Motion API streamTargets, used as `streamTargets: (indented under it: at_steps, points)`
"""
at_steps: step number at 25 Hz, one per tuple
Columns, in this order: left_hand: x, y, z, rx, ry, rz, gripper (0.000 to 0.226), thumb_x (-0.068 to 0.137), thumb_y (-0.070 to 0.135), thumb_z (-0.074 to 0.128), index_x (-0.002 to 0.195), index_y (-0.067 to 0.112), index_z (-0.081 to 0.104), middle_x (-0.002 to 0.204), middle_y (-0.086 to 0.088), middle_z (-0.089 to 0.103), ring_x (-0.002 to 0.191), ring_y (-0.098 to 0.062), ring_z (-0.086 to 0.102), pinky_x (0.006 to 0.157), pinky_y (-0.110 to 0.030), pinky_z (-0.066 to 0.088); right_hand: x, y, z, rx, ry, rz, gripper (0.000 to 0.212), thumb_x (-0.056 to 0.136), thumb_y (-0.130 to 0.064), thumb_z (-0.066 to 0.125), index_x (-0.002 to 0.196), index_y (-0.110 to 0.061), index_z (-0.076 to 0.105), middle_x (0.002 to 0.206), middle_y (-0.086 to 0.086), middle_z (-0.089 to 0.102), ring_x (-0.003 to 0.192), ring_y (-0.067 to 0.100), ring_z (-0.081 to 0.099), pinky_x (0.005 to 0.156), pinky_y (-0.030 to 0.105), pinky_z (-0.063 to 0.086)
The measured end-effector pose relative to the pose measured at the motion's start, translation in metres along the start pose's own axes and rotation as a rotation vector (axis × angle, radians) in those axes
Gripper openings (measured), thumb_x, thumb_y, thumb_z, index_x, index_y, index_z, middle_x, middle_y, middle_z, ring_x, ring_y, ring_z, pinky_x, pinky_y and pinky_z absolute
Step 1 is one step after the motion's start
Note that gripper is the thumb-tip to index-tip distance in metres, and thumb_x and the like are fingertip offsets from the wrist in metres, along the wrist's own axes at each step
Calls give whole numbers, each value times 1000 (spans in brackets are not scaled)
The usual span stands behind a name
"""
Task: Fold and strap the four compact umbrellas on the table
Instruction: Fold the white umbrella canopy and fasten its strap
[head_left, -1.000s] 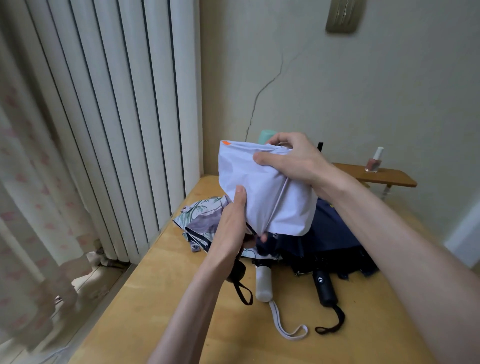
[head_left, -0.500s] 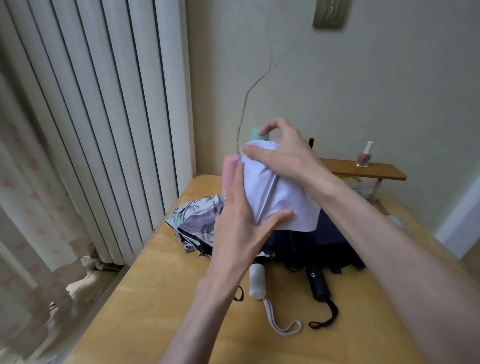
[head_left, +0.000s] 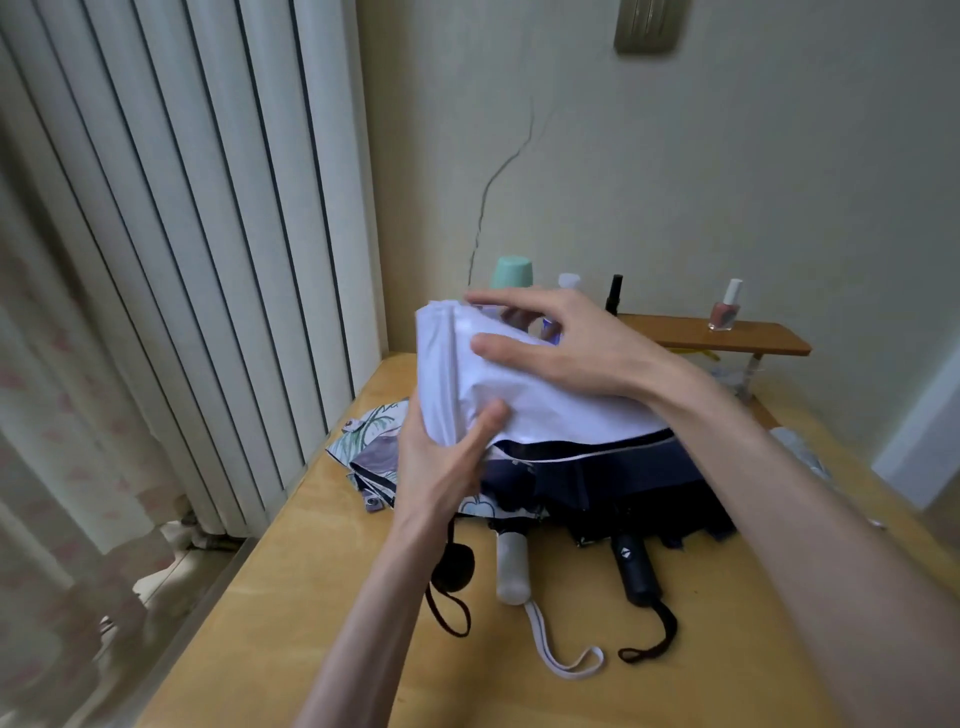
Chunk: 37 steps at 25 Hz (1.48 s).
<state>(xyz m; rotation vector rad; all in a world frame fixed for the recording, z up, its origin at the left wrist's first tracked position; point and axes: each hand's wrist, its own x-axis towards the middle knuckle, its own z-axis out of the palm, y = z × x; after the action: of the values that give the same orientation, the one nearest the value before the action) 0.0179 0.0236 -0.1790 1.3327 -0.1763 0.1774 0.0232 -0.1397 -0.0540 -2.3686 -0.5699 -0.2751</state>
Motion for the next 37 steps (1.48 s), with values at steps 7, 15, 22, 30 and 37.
streamTargets:
  at_steps: [7, 15, 22, 30, 37]
  points:
    - [14, -10, -25, 121, 70, 28, 59, 85, 67, 66, 125, 24, 60, 93, 0, 60, 63, -13, 57, 50, -28, 49, -73, 65, -6, 344, -97, 126, 69, 80, -27, 89, 142, -37, 62, 137, -15, 68, 131, 6, 61, 115, 37, 45]
    - [16, -16, -29, 181, 126, 35, 63, 83, 70, 71, 126, 26, 64, 106, 6, 72, 89, -16, 70, 66, -32, 58, -83, 95, 47, 195, 610, 46, 48, 82, 14, 74, 115, -21, 75, 110, -7, 75, 104, 16, 69, 91, 45, 59]
    - [15, -23, -19, 160, 168, 1, 46, 85, 62, 79, 122, 39, 63, 111, 10, 72, 100, -18, 70, 81, -45, 62, -83, 88, 67, -155, 1126, 1, 24, 83, 13, 71, 101, -4, 73, 92, 4, 60, 76, 12, 53, 60, 25, 47]
    - [15, -23, -18, 171, 201, 107, 72, 83, 68, 79, 145, 44, 49, 144, 6, 61, 133, -28, 61, 104, -67, 53, -86, 99, 74, -392, 1031, 196, 39, 88, 3, 75, 124, -12, 73, 88, 9, 79, 72, 31, 71, 58, 38, 55]
    - [13, -27, -19, 121, 229, 68, 81, 82, 70, 80, 150, 46, 44, 150, 8, 56, 138, -24, 57, 108, -62, 51, -81, 106, 69, -221, 843, 212, 29, 88, 0, 72, 112, -17, 71, 89, 6, 78, 82, 35, 71, 58, 43, 52]
